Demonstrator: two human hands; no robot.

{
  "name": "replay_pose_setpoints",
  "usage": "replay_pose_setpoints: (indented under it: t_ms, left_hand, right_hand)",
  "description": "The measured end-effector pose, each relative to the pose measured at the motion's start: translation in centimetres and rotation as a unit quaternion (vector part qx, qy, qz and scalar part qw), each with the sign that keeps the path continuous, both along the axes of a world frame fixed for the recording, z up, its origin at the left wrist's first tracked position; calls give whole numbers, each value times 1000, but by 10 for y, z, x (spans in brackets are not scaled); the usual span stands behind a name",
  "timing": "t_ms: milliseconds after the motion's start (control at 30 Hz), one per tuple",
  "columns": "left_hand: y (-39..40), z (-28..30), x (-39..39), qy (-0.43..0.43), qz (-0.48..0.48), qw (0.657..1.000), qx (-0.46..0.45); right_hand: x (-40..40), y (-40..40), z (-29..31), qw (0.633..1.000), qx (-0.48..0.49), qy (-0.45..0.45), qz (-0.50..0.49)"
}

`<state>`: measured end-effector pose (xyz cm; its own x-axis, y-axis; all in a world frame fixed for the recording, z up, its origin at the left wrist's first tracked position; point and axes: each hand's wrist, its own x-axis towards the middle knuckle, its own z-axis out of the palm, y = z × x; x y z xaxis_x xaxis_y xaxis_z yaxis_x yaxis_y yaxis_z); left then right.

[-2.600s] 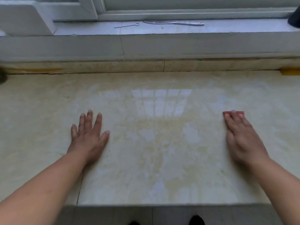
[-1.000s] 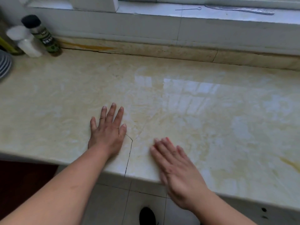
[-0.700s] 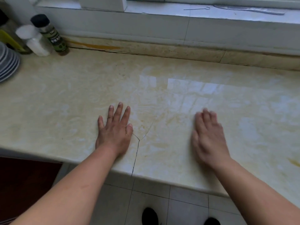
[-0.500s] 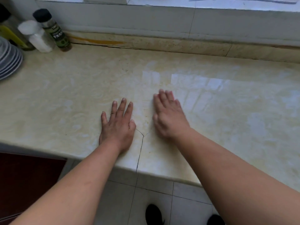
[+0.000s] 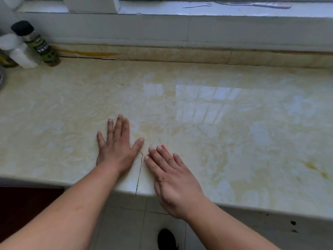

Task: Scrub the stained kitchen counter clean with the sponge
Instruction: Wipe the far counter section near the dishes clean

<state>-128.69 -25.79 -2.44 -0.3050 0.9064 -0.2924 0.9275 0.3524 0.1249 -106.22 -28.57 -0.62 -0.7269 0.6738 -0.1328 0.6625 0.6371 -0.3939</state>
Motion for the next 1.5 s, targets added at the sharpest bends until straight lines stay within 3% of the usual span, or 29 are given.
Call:
replay_pose_setpoints:
  t_ms: [167, 333, 500, 567, 667, 767, 967, 1267, 1500]
  left_hand:
    - [1, 4, 5, 0, 1, 1000, -9]
    - [23, 9, 45, -30, -48, 998, -10]
    - [33, 5, 76, -17, -40, 999, -14]
    - [32, 6, 76, -11, -39, 999, -18]
    - [32, 6, 76, -15, -37, 999, -13]
    - [30, 4, 75, -27, -26, 999, 21]
    - [30, 3, 73, -19, -21, 999, 41]
    - [29, 4, 74, -42, -8, 997, 59]
    - [29, 4, 72, -61, -5, 995, 83]
  right_hand:
    - [98, 22, 0, 992, 14, -38, -122]
    - [213, 32, 0, 951, 7, -95, -294]
    - [220, 15, -1, 913, 1, -92, -397]
    - [188, 4, -5, 929, 15, -80, -362]
    - [120, -7, -6, 973, 30, -47, -222]
    - [56, 25, -3, 991, 17, -26, -128]
    - [-11, 114, 2, 996, 3, -47, -76]
    - [87, -5, 2, 999, 15, -39, -27]
    - [16, 70, 2, 999, 5, -21, -49]
